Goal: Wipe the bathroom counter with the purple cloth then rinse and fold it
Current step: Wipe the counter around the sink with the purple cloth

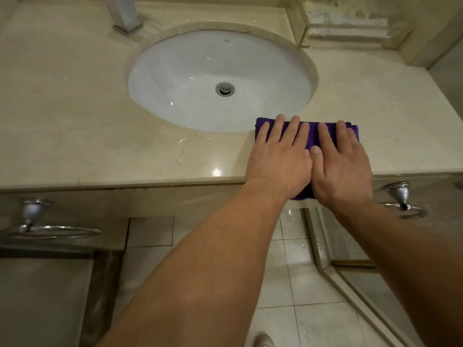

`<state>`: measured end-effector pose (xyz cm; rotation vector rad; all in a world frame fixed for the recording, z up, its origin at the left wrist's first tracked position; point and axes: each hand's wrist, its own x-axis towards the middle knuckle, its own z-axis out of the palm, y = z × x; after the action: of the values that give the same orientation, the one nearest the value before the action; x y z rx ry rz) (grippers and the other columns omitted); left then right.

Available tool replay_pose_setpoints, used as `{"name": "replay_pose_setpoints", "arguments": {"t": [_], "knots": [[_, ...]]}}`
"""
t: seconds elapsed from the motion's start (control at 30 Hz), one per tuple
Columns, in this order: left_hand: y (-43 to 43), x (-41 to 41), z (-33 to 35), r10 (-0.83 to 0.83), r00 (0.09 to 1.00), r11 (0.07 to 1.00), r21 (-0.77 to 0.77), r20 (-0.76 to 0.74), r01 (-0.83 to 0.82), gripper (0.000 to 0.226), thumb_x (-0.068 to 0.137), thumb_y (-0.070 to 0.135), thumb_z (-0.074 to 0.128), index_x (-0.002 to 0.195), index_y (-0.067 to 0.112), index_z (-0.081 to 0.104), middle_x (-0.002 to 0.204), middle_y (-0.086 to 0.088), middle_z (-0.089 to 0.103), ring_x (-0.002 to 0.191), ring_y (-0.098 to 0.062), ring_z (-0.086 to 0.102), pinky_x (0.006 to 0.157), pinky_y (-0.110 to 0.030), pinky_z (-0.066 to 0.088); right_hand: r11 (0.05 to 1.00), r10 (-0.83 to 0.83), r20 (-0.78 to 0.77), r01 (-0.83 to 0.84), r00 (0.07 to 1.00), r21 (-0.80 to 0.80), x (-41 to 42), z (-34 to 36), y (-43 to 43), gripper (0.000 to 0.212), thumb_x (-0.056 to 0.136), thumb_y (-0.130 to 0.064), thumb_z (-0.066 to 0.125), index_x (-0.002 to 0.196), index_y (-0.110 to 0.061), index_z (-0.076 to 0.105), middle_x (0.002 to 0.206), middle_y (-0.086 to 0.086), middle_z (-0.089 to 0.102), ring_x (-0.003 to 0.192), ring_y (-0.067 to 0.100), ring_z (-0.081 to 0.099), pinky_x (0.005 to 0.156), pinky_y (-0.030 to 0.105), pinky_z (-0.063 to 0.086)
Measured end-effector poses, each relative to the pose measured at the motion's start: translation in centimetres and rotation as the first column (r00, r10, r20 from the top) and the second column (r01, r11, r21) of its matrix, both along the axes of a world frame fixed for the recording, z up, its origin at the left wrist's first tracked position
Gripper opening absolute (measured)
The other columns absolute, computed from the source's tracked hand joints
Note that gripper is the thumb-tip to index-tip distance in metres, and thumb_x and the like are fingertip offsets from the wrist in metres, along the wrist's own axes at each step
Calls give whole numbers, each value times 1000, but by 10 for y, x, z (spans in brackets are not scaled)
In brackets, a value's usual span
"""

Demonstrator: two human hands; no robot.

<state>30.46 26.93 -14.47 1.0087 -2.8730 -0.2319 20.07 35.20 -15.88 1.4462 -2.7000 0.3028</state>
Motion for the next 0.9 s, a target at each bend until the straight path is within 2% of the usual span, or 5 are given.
{"name": "replay_pose_setpoints", "arguments": {"t": [0.47,0.9], "knots": [[-31,73,1,39,999,999,-19,14,-39,57,103,36,18,157,17,12,165,-1,9,152,-25,3,123,-44,3,998,14,-3,-14,1000,58,70,1,-36,67,98,-46,8,157,-17,23,163,19,20,150,34,19,121,46,19],[-61,152,2,122,992,991,-49,32,-121,57,103,35,19,157,19,11,165,0,9,152,-23,2,122,-42,3,993,72,55,-77,996,87,148,8,-73,69,96,-48,5,158,-20,17,165,15,12,153,29,10,123,43,11]]}}
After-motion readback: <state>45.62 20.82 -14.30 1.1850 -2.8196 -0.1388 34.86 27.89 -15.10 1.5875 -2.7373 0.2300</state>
